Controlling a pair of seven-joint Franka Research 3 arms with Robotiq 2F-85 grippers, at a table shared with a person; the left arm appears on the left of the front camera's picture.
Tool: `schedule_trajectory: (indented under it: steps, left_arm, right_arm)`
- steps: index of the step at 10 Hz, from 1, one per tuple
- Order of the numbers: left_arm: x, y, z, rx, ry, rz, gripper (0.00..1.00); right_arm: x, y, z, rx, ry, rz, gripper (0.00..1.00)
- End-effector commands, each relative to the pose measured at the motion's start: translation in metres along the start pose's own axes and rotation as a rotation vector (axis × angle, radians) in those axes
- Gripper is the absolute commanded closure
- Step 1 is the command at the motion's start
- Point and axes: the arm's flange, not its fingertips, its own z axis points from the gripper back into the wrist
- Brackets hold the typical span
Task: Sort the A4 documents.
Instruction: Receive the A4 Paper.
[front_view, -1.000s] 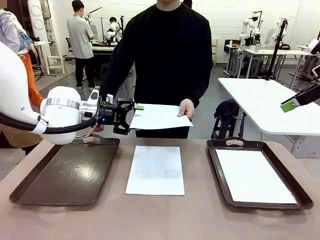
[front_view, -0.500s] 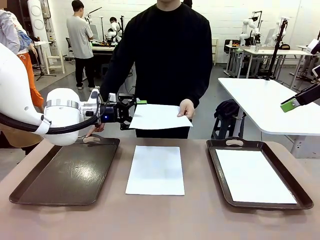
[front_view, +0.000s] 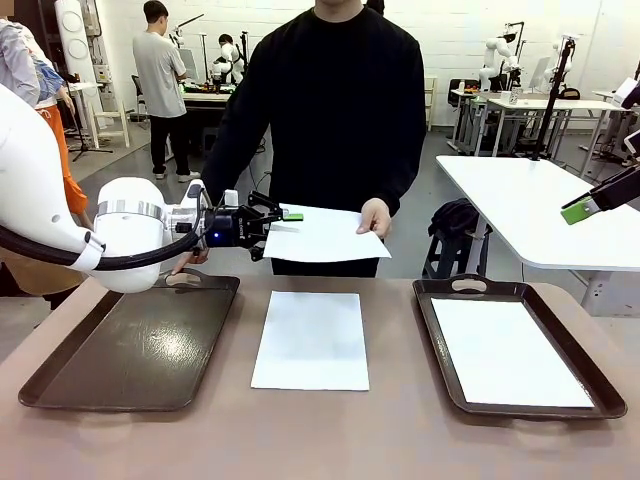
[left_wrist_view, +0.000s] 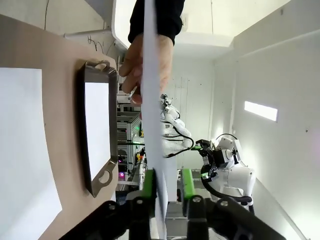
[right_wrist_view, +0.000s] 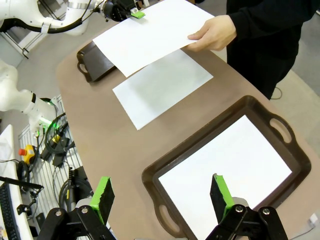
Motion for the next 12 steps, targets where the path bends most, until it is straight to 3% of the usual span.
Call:
schedule_trajectory:
  steps: [1, 8, 9, 12]
  left_arm:
    - [0.002, -0.001, -0.005, 0.013, 0.016, 0.013, 0.98]
    - [-0.012, -0.01, -0.009, 0.034, 0.088, -0.074, 1.0]
    - [-0.007, -0.002, -0.009, 0.02, 0.053, -0.013, 1.0]
    - [-0.007, -0.002, -0.009, 0.02, 0.053, -0.013, 1.0]
  right_arm:
    - [0.0, 0.0, 0.0, 0.003, -0.001, 0.002, 0.0]
    - [0.0, 0.0, 0.0, 0.003, -0.001, 0.002, 0.0]
    - [0.0, 0.0, 0.0, 0.003, -0.001, 0.002, 0.0]
    - [0.0, 0.0, 0.0, 0.003, -0.001, 0.002, 0.0]
